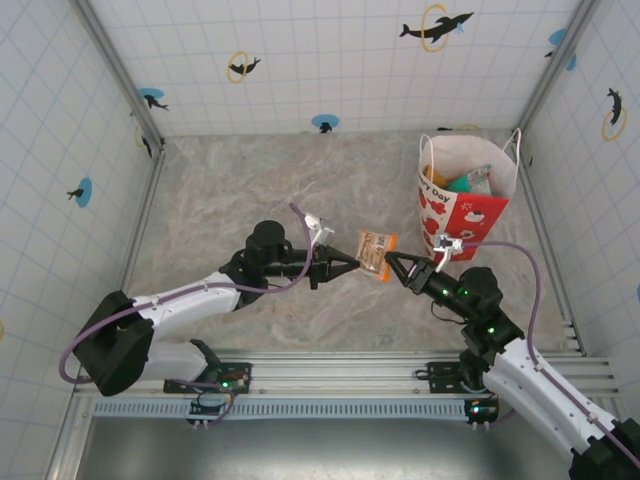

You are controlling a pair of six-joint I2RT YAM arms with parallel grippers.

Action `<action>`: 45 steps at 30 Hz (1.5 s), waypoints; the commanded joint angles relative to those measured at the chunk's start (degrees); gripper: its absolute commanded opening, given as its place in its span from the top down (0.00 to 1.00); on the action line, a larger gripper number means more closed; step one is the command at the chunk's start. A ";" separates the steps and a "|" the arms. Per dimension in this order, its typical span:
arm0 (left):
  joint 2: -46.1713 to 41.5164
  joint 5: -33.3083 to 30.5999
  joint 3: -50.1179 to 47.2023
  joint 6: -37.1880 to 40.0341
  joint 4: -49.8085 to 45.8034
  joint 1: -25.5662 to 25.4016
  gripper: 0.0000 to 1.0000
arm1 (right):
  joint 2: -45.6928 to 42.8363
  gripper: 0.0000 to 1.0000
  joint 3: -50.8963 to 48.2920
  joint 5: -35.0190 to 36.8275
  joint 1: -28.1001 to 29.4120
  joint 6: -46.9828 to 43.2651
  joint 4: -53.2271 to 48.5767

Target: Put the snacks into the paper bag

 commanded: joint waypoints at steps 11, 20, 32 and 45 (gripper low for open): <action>0.15 0.10 1.25 3.28 -0.17 0.27 1.00 | 1.43 0.85 -0.82 -6.03 -0.55 3.64 8.04; -0.30 -4.58 2.15 5.31 -5.90 0.27 0.92 | -0.31 1.00 1.14 -1.52 -0.59 0.35 3.33; -0.89 -12.79 3.46 3.69 -11.86 0.36 0.18 | -0.28 1.00 9.88 2.52 -1.24 -8.41 -9.65; -4.47 -25.38 2.67 2.60 -16.77 1.25 0.02 | 9.20 1.00 32.28 5.71 -5.24 -27.82 -30.76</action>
